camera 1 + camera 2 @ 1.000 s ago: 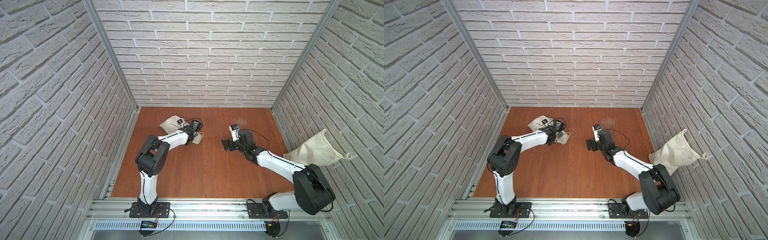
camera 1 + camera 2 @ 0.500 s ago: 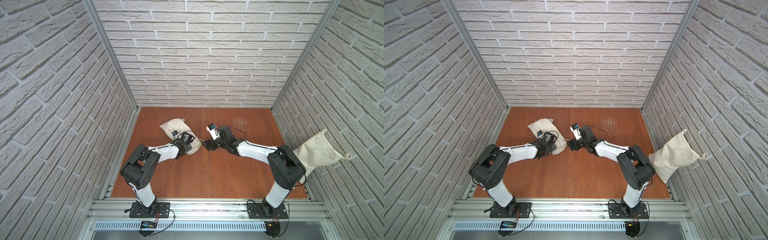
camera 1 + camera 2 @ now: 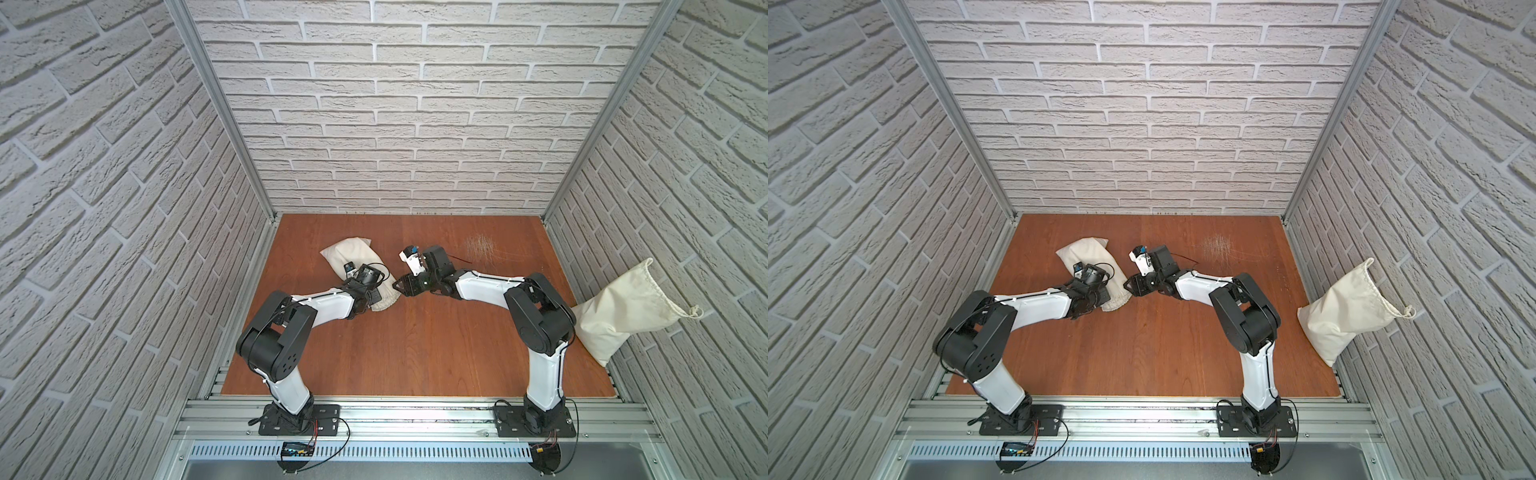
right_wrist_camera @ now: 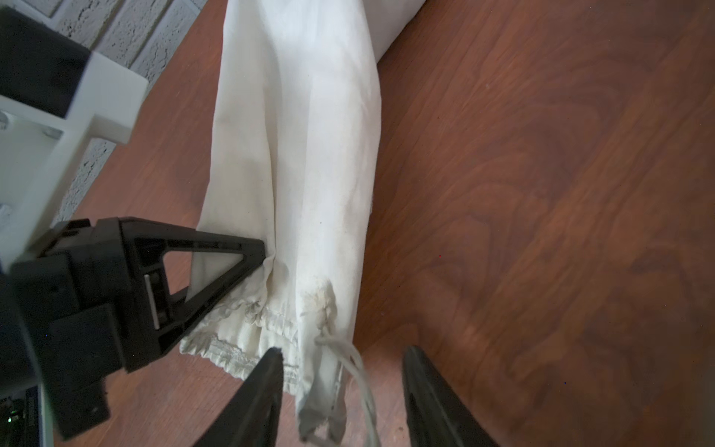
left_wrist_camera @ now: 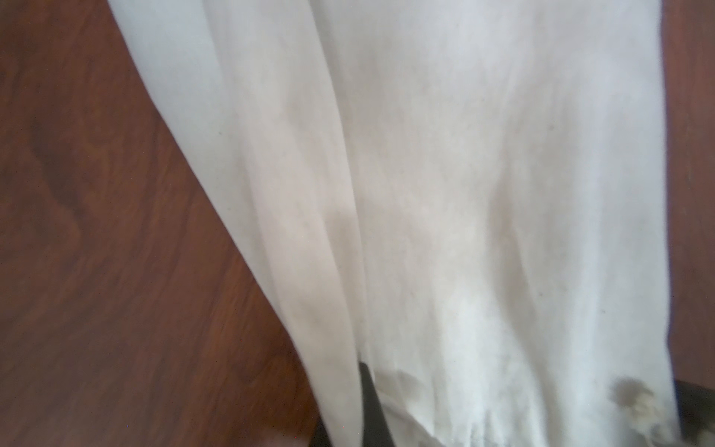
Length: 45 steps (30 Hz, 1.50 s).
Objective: Close the soil bag
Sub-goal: Frap the soil bag at the center of the board.
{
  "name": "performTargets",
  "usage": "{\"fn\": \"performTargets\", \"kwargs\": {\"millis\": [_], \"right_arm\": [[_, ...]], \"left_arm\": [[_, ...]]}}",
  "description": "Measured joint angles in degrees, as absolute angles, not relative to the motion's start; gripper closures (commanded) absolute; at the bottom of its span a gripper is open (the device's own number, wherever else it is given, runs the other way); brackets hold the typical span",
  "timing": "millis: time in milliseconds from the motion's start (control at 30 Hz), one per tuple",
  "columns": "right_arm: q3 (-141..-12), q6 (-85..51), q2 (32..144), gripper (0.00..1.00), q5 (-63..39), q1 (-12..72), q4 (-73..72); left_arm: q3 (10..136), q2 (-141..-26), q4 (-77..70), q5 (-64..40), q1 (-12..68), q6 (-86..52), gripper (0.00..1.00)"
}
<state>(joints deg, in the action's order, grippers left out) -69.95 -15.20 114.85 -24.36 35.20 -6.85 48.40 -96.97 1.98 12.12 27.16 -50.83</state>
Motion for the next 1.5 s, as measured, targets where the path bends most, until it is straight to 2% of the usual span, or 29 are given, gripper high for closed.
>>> {"fn": "performTargets", "kwargs": {"millis": [133, 200, 633, 867, 1200, 1400, 1500], "right_arm": [[-69.95, -18.28, 116.88, 0.72, -26.70, 34.44, -8.16], [-69.91, -19.22, 117.01, 0.76, -27.44, 33.89, -8.45], [-69.71, -21.26, 117.01, 0.78, -29.56, 32.86, -10.98], [-68.36, -21.30, 115.94, 0.96, -29.63, 32.25, -11.53], [-66.02, -20.78, 110.19, 0.96, -30.55, 31.40, -11.09], [-64.07, -19.92, 106.21, 0.92, -30.46, 28.77, -9.47], [-63.77, -19.99, 106.10, 0.97, -30.63, 28.32, -9.91]], "left_arm": [[48.05, -96.73, 1.76, 12.14, 27.16, -50.83, 1.00], [47.79, -96.47, 1.67, 12.14, 27.16, -50.68, 1.00], [47.77, -96.29, 1.89, 12.14, 27.05, -49.95, 1.00], [47.77, -96.27, 2.28, 12.12, 26.79, -49.54, 1.00], [47.77, -96.20, 1.91, 10.76, 26.50, -48.99, 1.00], [47.57, -95.94, 2.50, 10.68, 25.02, -48.99, 1.00], [47.57, -95.94, 2.46, 10.61, 24.88, -48.99, 1.00]]}}
